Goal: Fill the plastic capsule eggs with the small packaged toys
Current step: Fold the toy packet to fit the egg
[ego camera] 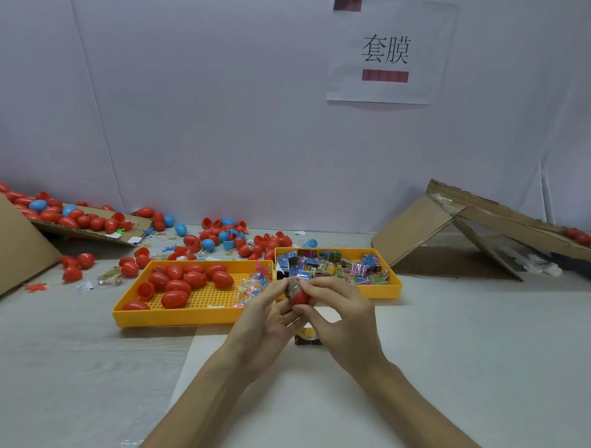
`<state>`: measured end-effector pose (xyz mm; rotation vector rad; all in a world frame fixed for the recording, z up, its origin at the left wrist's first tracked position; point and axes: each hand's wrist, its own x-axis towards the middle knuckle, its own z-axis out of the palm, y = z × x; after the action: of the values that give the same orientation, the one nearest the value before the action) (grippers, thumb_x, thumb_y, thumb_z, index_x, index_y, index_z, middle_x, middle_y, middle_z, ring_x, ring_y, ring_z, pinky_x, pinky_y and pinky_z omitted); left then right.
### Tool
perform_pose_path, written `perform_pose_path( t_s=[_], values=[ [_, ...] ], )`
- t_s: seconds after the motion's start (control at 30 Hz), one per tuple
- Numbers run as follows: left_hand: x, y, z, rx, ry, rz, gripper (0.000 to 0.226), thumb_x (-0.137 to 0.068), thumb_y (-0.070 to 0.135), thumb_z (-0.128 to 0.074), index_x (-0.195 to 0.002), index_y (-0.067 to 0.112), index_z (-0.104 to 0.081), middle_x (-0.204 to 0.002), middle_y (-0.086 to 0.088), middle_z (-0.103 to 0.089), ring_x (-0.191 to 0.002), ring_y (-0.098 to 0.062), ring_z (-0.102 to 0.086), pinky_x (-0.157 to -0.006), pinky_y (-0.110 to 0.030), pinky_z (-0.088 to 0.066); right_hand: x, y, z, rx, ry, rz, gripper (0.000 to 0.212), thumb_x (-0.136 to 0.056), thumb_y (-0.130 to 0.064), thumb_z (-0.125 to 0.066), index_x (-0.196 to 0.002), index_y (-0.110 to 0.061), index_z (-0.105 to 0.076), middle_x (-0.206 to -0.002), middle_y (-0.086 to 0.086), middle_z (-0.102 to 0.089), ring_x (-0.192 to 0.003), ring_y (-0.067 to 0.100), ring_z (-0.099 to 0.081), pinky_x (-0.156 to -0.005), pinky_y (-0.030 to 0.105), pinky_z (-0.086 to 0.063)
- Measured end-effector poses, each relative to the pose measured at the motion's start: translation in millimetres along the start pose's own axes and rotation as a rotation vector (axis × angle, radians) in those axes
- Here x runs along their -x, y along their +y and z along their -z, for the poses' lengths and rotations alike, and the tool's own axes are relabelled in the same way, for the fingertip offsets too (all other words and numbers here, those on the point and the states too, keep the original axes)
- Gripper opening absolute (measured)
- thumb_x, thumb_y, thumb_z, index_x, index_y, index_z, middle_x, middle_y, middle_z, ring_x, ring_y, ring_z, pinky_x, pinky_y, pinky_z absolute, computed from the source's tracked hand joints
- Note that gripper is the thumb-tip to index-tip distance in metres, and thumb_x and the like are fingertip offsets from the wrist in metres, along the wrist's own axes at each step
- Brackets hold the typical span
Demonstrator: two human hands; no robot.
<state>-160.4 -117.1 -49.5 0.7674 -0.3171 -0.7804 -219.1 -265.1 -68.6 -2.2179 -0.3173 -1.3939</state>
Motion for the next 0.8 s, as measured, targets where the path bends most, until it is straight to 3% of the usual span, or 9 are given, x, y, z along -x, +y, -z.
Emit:
perform_pose_path(
  t_s=[0.17,0.43,0.63,0.8],
  values=[
    [-1.3,-1.6,2.6,-0.02,-0.014,0.002,0.053,-0.093,0.03,-0.064,-0.137,0.001,-0.056,-0.105,-0.014,-0.071,-0.078,-0.016,-0.069,-0.078,-0.029,-0.059,2.0,2.6,-1.6,0.012,0.012,0.023,0.029,-0.078,-0.018,-0.08,-0.106,-0.008,-0.078,-0.103,0.001,-0.074,-0.097,0.013,-0.066,-0.081,0.038,-0.056],
    [-1.6,-3.4,3.6,-0.071,-0.012,-0.009,0.045,-0.093,0.033,-0.064,-0.128,0.004,-0.06,-0.114,-0.017,-0.072,-0.092,-0.018,-0.072,-0.079,-0.027,-0.058,2.8,2.9,-1.5,0.007,0.035,0.051,0.026,-0.078,-0.017,-0.08,-0.102,-0.007,-0.079,-0.1,0.002,-0.075,-0.094,0.012,-0.066,-0.077,0.036,-0.056],
    [-1.2,-3.2,0.8,-0.075,0.018,-0.004,0.044,-0.093,0.031,-0.063,-0.127,0.004,-0.059,-0.111,-0.016,-0.073,-0.086,-0.017,-0.072,-0.077,-0.027,-0.059,3.1,4.0,-2.4,0.018,0.052,0.061,0.023,-0.076,-0.016,-0.082,-0.098,-0.007,-0.08,-0.097,0.001,-0.075,-0.091,0.014,-0.067,-0.074,0.04,-0.057],
    [-1.1,-2.5,-0.3,-0.06,0.042,-0.004,0.057,-0.095,0.03,-0.06,-0.14,-0.002,-0.049,-0.111,-0.018,-0.071,-0.086,-0.019,-0.072,-0.081,-0.031,-0.059,2.5,2.0,-1.8,-0.006,0.041,0.037,0.028,-0.074,-0.014,-0.084,-0.101,-0.008,-0.079,-0.099,0.001,-0.074,-0.093,0.013,-0.066,-0.076,0.038,-0.057]
  ],
)
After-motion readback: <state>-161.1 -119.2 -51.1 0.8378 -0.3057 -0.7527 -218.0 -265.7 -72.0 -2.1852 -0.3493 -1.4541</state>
